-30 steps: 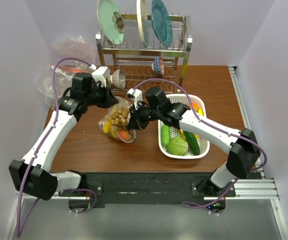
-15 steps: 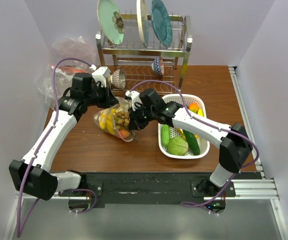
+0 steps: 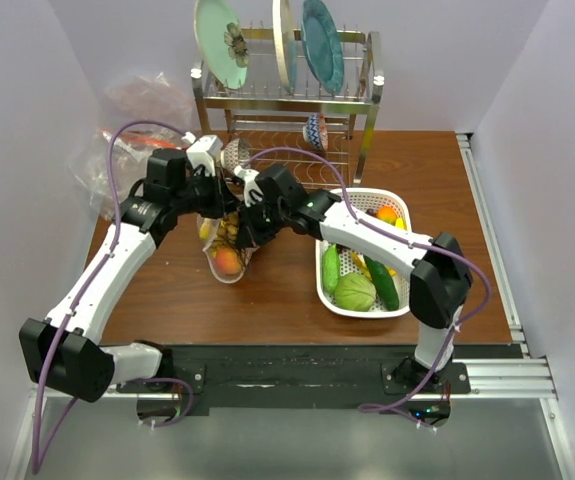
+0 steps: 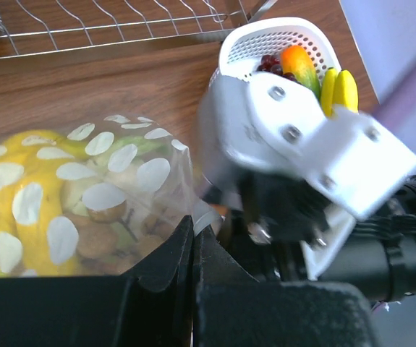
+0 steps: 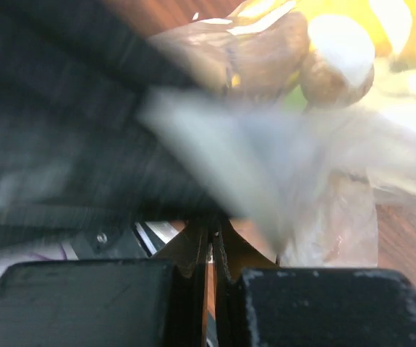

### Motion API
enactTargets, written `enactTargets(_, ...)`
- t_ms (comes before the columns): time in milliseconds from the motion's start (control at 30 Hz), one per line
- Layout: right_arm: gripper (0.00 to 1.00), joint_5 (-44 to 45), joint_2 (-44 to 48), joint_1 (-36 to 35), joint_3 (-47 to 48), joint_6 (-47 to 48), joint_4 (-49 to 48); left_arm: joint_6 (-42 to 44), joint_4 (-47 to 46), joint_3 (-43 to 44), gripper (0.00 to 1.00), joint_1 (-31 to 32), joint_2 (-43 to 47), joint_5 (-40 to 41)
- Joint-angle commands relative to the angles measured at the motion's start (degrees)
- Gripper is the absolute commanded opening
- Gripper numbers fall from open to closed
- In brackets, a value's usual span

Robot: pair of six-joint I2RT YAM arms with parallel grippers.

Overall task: Place the food in the zip-top bag and seal the zipper
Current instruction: Place the fake fruit in the zipper food storage bag.

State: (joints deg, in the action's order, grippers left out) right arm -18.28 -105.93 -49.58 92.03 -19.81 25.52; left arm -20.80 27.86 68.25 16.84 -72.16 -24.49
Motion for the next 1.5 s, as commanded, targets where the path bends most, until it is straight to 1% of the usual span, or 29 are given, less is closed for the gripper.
enactTargets(0,0.00,3.68,0.46,0.01,3.25,-7.07,-3.18,-2.76,-5.18,-0.83,0.00,1.00,2.81,-3.28)
enactTargets(33,0.00,4.22,1.24,0.01,2.64,-9.52,-4.32,-2.93,-5.35,-1.01,0.00,1.00,2.99,-3.46)
enactTargets(100,0.00,5.01,2.56,0.36,-0.52,-12.51,-9.24,-3.46,-5.79,-1.28,0.00,1.09,3.08,-3.55)
enactTargets(133,0.00,4.92,4.57,0.54,-2.10,-15.84,-11.61,-3.55,-5.80,-1.45,0.00,1.09,3.17,-3.46)
enactTargets(167,0.00,5.01,5.55,0.89,-4.99,-17.35,-15.29,-3.64,-5.80,-1.45,0.00,1.09,3.25,-3.11)
enactTargets(200,0.00,5.45,6.60,0.98,-6.15,-18.67,-16.54,-3.72,-5.45,-1.45,0.00,1.09,3.17,-2.85)
enactTargets(367,0.00,10.72,10.65,1.15,-10.02,-22.46,-18.75,-4.42,-5.35,-1.54,0.00,1.09,3.78,-1.61)
enactTargets(467,0.00,13.01,10.57,1.07,-9.85,-23.69,-18.05,-5.13,-5.88,-1.54,0.00,1.09,4.13,-1.61)
enactTargets(500,0.02,13.36,9.87,1.07,-9.33,-23.95,-17.26,-5.22,-5.88,-1.54,0.00,1.09,4.13,-1.70)
enactTargets(533,0.04,13.45,9.43,1.07,-8.80,-24.04,-16.65,-5.31,-5.97,-1.45,0.00,1.09,4.22,-1.61)
enactTargets(567,0.10,14.06,8.99,1.07,-7.49,-24.04,-14.81,-5.39,-5.97,-1.36,0.00,1.09,4.40,-1.44)
enactTargets(633,0.14,14.68,8.20,1.15,-6.43,-23.78,-12.96,-5.48,-5.88,-1.28,0.00,1.09,4.83,-0.83)
enactTargets(667,0.22,14.51,8.37,1.15,-6.42,-23.43,-13.04,-5.48,-5.80,-1.10,0.00,1.09,4.92,-0.56)
enactTargets(767,0.34,13.63,10.39,1.15,-8.09,-22.64,-14.35,-5.13,-5.01,-0.14,0.00,1.09,4.49,0.14)
enactTargets(833,0.34,13.63,11.70,1.15,-8.44,-21.42,-13.57,-4.96,-4.31,0.74,0.00,1.09,3.79,1.02)
enactTargets(933,0.38,13.54,13.90,1.15,-8.62,-18.79,-11.02,-4.43,-3.42,1.89,0.00,1.09,2.91,2.69)
enactTargets(967,0.42,14.06,14.78,1.15,-9.40,-17.99,-10.06,-4.43,-3.25,2.24,0.00,1.09,2.64,2.95)
enactTargets(1133,0.49,15.65,19.70,1.07,-11.78,-12.81,-6.72,-4.69,-3.69,2.24,0.00,1.09,1.58,3.31)
enactTargets(1167,0.50,15.65,20.93,1.15,-11.70,-11.84,-4.80,-4.78,-3.77,2.24,0.00,1.09,1.41,3.22)
enactTargets(1233,0.55,16.00,22.34,1.07,-11.87,-9.64,-2.85,-4.95,-3.86,2.33,0.00,1.09,1.32,2.87)
enactTargets(1333,0.66,16.35,24.89,1.07,-12.74,-6.82,1.45,-5.22,-3.95,2.41,0.00,1.09,1.32,2.52)
enactTargets(1467,0.69,15.83,27.96,1.07,-16.35,-4.71,4.27,-5.22,-3.95,2.59,0.00,1.09,1.41,2.34)
